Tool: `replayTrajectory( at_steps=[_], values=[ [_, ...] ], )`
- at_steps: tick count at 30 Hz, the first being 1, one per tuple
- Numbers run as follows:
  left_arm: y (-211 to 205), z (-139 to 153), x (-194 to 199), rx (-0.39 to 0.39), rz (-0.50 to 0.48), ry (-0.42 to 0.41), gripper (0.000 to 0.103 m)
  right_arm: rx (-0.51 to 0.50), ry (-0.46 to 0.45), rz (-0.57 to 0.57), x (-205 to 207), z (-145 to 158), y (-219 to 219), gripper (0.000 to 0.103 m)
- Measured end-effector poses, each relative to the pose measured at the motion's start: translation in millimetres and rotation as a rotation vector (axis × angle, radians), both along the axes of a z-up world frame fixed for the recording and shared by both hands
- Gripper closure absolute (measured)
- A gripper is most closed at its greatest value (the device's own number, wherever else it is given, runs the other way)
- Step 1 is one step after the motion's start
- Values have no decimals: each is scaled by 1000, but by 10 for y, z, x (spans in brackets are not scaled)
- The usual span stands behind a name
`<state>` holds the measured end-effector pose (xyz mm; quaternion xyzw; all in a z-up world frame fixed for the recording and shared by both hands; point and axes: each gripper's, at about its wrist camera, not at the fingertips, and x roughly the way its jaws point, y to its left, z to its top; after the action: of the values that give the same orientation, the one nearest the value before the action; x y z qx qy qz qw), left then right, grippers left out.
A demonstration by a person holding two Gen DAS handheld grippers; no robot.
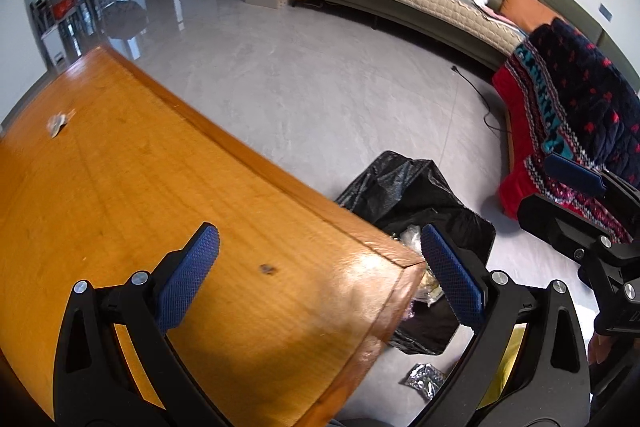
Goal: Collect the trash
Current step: 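Move both open tools back over the table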
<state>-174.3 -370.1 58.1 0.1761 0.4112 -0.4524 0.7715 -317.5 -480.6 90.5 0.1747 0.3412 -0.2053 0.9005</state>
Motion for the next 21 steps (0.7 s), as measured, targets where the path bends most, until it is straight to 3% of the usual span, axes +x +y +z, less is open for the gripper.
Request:
replayTrajectory(
  at_steps=[21],
  values=[
    [1177,-4,598,-53,251,28,6,27,-19,225,846,41,818,20]
  ],
)
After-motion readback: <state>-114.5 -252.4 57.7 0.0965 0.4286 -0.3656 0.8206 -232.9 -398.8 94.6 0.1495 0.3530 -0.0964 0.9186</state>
